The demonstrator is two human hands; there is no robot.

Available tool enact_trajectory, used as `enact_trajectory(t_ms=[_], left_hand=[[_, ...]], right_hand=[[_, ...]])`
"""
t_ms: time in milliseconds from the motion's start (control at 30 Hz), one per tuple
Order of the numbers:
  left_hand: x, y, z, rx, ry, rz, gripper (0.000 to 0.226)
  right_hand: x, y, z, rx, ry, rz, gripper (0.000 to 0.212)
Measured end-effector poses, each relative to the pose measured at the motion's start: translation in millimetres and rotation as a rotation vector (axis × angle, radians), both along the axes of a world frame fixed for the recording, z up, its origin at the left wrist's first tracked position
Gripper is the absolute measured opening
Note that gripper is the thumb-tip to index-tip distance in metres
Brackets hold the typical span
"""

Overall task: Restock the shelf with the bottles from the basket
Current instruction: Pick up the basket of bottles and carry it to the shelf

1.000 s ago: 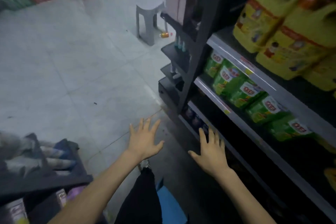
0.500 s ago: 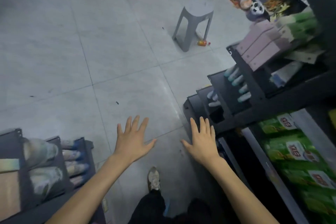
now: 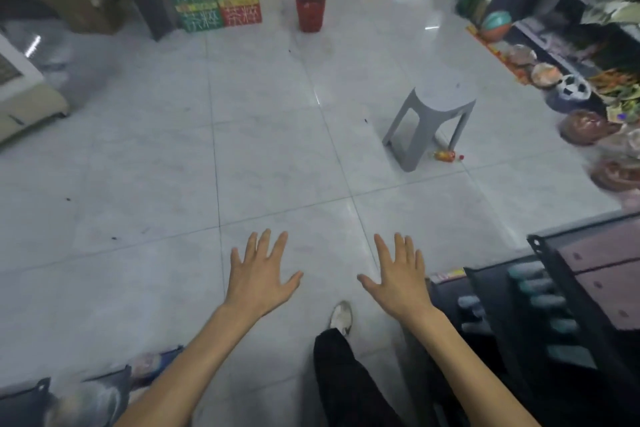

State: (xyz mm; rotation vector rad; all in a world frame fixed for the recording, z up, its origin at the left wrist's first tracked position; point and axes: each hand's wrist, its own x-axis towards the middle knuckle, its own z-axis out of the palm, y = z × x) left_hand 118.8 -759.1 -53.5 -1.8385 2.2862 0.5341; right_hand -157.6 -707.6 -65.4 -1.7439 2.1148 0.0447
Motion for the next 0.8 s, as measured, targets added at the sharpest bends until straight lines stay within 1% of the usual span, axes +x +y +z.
enact_trajectory(t_ms=[100, 200, 367, 533, 667, 800], left_hand=[[-23.2, -81.7, 24.9, -0.021, -0.025, 0.021, 0.091], [-44.8, -161.4, 49.8, -0.086, -0.018, 0.015, 0.090], [-61.4, -271.1, 74.9, -0.158, -0.009, 0.025, 0.088], [-60.2, -375.0, 65.3, -0.176, 0.006, 0.042, 0.090], [-59.5, -475.0, 48.4, -0.120, 0.001, 0.037, 0.090], [-53.6, -578.8, 54.0, -0.127, 0.035, 0.035, 0.088]], right_hand=[[-23.9, -85.2, 16.6, -0.007, -0.008, -0.012, 0.091], [-41.2, -164.9, 38.3, -0.071, -0.008, -0.001, 0.090], [-59.5, -276.2, 62.0, -0.103, 0.020, 0.041, 0.090], [-70.5, -380.1, 68.5, -0.113, 0.045, 0.063, 0.090], [-80.7, -481.1, 69.5, -0.130, 0.093, 0.062, 0.092], [-86.8, -585.6, 87.1, -0.122, 0.163, 0.037, 0.093]])
